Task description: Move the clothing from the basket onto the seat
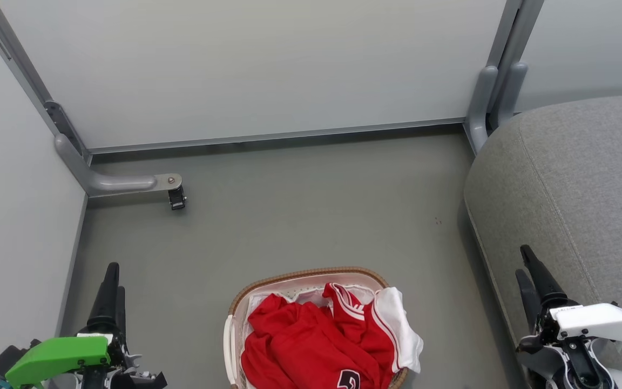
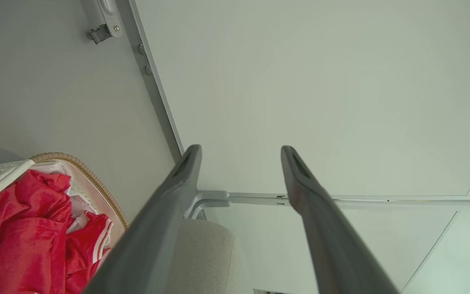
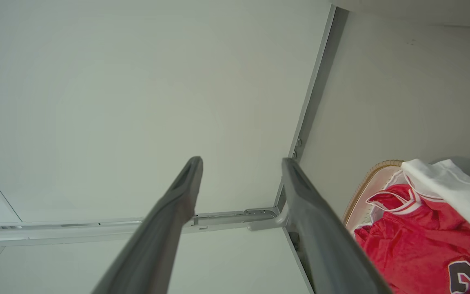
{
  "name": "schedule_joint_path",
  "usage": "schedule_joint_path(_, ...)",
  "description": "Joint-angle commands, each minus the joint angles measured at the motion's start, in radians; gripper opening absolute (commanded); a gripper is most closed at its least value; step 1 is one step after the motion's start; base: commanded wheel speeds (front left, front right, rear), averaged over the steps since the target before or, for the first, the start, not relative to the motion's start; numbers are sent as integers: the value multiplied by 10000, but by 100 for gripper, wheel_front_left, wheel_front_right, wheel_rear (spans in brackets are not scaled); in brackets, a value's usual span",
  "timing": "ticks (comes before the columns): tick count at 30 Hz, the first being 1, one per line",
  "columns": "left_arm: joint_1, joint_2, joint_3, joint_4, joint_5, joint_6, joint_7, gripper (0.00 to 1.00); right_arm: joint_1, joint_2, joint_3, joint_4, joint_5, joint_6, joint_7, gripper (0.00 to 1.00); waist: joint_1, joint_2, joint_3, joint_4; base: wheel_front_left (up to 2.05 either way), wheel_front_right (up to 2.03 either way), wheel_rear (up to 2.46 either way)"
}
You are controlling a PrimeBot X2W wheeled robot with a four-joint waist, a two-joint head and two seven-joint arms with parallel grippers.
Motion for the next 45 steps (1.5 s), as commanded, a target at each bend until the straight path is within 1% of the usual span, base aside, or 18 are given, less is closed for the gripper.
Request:
schedule_joint_path(1, -227, 146, -20, -158, 388, 2, -120, 100, -246, -141, 77, -160, -346, 1, -138, 100, 0, -1, 9, 1, 0, 0, 0)
schedule_joint_path(7, -261, 208, -117, -119, 1447, 3, -401, 100, -354, -176, 266, -133, -1413, 1, -423, 100, 0, -1, 38, 3, 0, 0, 0)
schedule_joint_path(17, -248, 403, -389, -26, 3647, 4, -827, 100, -490, -229, 492, -59, -3390, 2, -845, 100, 0, -1, 71, -4, 0, 0, 0)
schedule_joint_path(24, -232, 481, -516, 155, 4919, 6, -1082, 100, -563, -275, 663, 137, -4568, 2, -1110, 100, 0, -1, 81, -1, 0, 0, 0)
schedule_joint_path(35, -194, 636, -773, 447, 6726, 7, -1461, 100, -662, -360, 1036, 539, -6444, 3, -1489, 100, 0, -1, 92, 18, 0, 0, 0)
schedule_joint_path(45, -123, 694, -852, 729, 8034, 9, -1775, 100, -727, -411, 1236, 768, -7912, 3, -1806, 100, 0, -1, 127, 11, 0, 0, 0)
